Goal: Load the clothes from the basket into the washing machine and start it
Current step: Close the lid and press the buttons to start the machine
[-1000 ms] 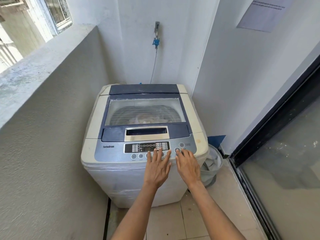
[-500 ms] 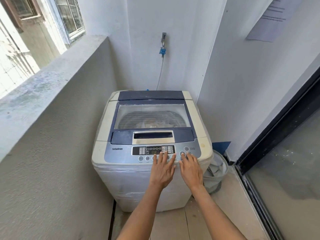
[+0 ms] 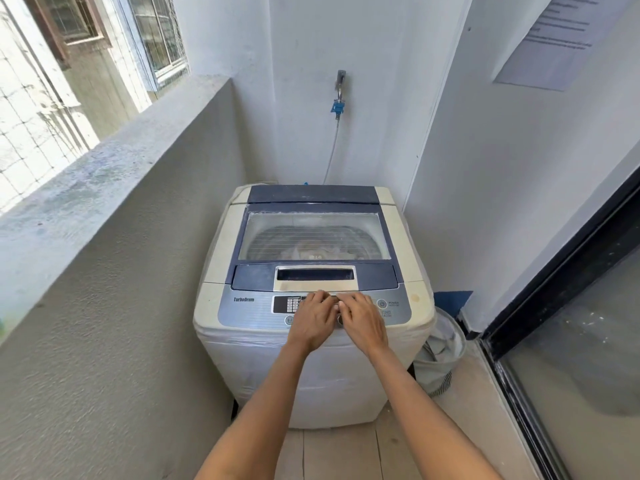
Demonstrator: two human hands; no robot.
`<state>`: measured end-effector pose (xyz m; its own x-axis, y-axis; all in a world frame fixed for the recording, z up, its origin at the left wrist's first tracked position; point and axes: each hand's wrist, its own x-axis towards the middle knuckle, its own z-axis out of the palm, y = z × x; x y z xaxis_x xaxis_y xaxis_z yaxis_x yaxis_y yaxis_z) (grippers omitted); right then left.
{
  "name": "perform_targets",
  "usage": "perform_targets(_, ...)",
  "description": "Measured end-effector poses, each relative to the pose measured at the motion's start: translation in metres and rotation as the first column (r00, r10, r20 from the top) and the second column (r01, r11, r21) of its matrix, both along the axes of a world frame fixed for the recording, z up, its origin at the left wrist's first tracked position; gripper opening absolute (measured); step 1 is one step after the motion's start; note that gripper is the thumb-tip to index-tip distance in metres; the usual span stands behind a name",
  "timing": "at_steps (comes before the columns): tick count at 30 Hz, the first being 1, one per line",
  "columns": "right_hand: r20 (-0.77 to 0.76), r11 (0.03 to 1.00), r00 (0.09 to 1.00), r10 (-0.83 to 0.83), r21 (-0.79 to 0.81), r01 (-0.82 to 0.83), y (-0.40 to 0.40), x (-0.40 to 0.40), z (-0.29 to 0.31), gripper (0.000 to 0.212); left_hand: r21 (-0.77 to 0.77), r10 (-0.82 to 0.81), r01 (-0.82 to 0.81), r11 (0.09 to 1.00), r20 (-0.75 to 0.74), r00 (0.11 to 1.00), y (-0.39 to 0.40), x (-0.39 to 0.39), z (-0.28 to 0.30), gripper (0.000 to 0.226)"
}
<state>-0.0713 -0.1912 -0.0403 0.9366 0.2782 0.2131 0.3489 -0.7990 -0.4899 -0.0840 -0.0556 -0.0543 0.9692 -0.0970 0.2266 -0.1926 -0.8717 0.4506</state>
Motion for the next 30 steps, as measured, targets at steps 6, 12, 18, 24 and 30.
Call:
perform_targets(6,-0.197,0.938,0.976,0.092,0.345,-0.019,0.041,0.033,0.024,0.029,-0.565,0.153,-0.208,0.799,-0.143,0.978,0.04,0.027,0.021,0.026)
perform_targets(12,-0.413,0.708,0.887,0.205,0.688,0.156,0.068,0.076,0.031,0.028,-0.859,0.047,-0.219,0.462,-0.223,0.974,0.063,0.063,0.04,0.039)
perform_targets(18,-0.413,0.694,0.889,0.196,0.699,0.172,0.06,0.112,0.019,0.031,-0.868,0.009,-0.222,0.445,-0.244,0.97,0.069,0.101,0.029,0.045)
perform_targets(24,-0.41,0.666,0.895,0.174,0.719,0.2,0.055,0.12,0.001,0.035,-0.943,0.035,-0.228,0.243,-0.226,0.973,0.061,0.113,0.019,0.053)
perform_targets(30,-0.439,0.602,0.88,0.181,0.757,0.254,0.055,0.125,-0.001,0.037,-0.952,0.067,-0.231,0.201,-0.222,0.973,0.062,0.115,0.008,0.059)
